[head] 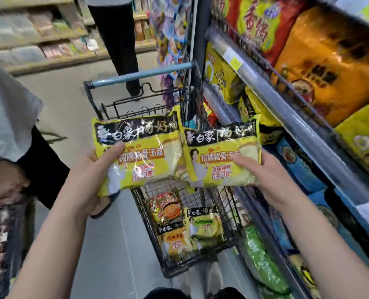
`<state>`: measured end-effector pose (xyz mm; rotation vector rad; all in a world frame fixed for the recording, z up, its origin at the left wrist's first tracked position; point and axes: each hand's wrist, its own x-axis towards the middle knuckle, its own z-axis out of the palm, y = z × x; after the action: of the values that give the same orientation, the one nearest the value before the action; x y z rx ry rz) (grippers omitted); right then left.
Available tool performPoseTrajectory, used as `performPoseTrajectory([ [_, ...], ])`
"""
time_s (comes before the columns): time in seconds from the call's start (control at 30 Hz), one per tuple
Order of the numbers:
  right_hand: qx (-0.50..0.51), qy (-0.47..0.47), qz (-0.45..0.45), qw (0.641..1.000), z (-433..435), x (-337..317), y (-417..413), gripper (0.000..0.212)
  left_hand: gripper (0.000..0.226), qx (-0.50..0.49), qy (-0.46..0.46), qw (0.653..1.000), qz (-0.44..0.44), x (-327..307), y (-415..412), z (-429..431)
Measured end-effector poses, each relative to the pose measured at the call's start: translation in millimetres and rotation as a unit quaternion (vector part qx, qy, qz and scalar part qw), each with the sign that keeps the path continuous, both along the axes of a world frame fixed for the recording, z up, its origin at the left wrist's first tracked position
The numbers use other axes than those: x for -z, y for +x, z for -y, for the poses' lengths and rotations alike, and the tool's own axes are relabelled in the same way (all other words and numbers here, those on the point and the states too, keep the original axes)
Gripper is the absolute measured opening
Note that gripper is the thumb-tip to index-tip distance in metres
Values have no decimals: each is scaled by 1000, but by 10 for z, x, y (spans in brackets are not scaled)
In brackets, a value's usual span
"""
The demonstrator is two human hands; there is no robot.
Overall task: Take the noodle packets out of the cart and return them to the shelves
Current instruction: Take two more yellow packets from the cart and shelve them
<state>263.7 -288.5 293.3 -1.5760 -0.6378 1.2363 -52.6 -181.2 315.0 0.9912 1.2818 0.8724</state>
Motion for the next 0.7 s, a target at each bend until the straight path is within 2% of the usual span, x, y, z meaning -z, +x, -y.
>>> performPoseTrajectory([
  [0.1, 63, 23, 2, 998, 383, -219, 44, 39, 15, 45, -1, 999, 16, -122, 111, 93],
  [0.13, 85, 29, 0, 996, 510, -278, 59, 41, 23, 65, 1, 998, 25, -136, 151, 104],
  [0.23, 138, 51, -12, 989, 882, -425, 93, 30, 86, 131, 16, 991, 31, -156, 238, 138],
  [0.27, 156, 55, -16, 986, 1000, -483, 87, 27, 94, 142, 15, 989, 27, -169, 281, 151],
  [0.4, 204, 69, -9, 976, 1454, -659, 79, 27, 77, 200, 45, 978, 31, -281, 527, 230],
  [0.57, 237, 81, -5, 968, 2077, -774, 69, 30, 96, 243, 74, 967, 22, -552, 806, 548],
  [0.7, 269, 93, 8, 959, 2650, -840, -11, 32, 102, 283, 85, 955, 13, -685, 918, 967],
])
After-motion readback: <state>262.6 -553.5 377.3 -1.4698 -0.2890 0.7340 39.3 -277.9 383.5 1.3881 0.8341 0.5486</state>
